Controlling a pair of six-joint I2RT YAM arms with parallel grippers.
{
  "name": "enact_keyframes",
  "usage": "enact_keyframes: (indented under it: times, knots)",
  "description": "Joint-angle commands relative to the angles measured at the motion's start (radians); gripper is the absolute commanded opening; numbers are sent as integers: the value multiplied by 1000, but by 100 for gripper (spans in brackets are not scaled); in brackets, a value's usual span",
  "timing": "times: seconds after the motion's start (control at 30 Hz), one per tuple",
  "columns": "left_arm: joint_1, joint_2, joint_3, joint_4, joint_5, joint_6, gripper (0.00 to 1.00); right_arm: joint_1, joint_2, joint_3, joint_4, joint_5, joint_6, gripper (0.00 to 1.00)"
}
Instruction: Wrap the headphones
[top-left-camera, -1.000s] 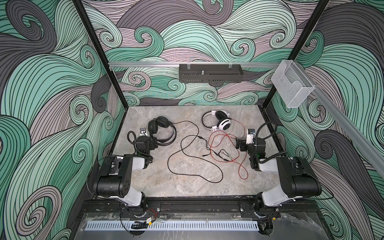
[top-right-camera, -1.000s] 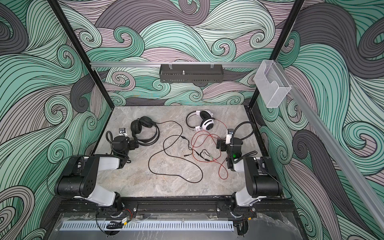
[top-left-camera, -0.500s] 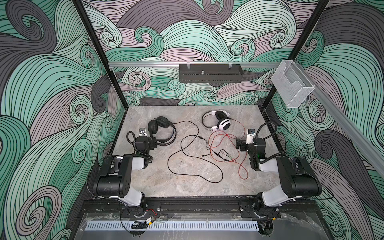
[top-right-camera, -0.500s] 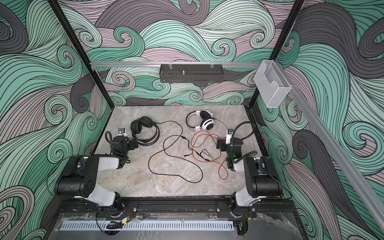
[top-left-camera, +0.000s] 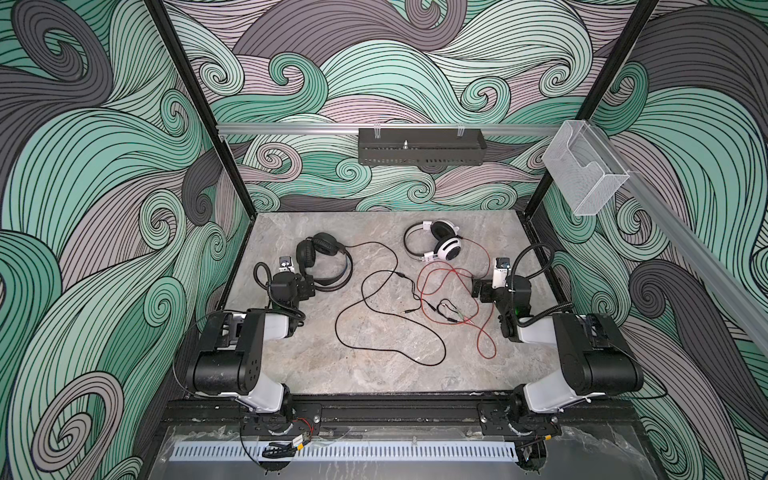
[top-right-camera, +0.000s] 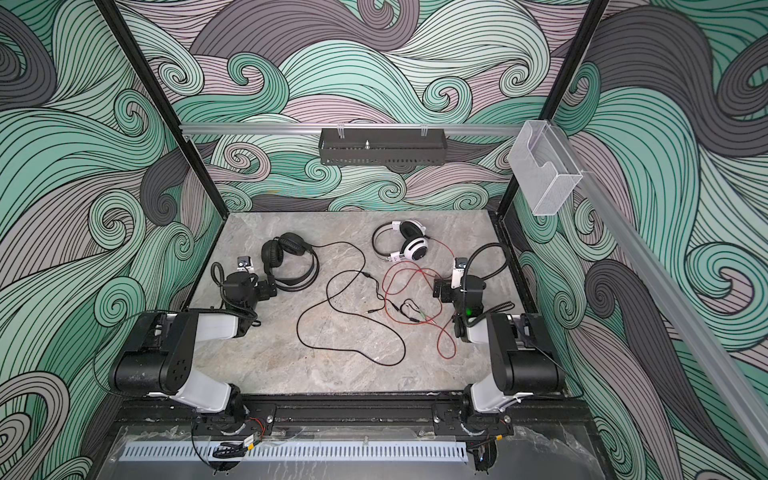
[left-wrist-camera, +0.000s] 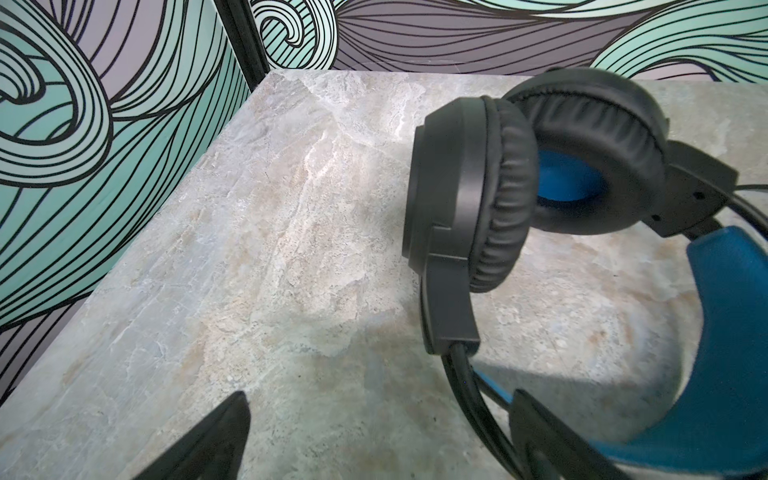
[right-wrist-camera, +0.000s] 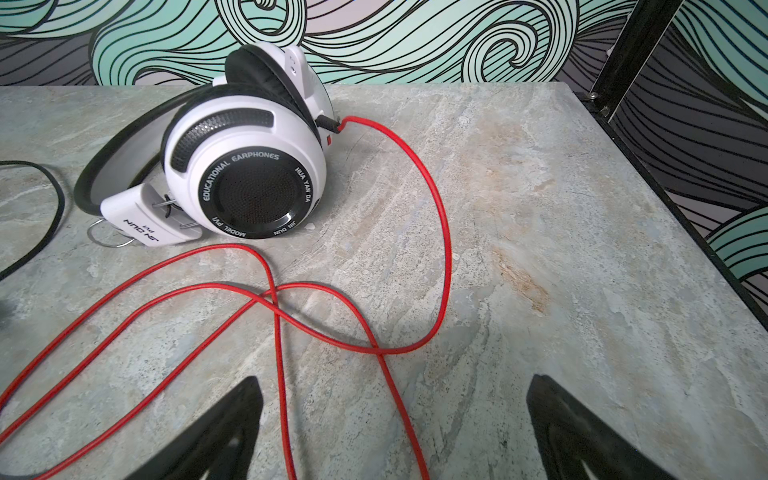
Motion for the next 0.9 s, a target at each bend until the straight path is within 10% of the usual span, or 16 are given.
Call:
enact_keyframes:
  times: [0.0,0.47,0.87]
  knots:
    - [13,-7,26,-8,17,-6,99,-6,-10,15,21,-7,0,100]
    - [23,-14,34,-25,41,-6,99,-4,-26,13,21,32,12,100]
    - [28,-275,161,-526,40,-59,99,84,-261,116,-335,181,-11,100]
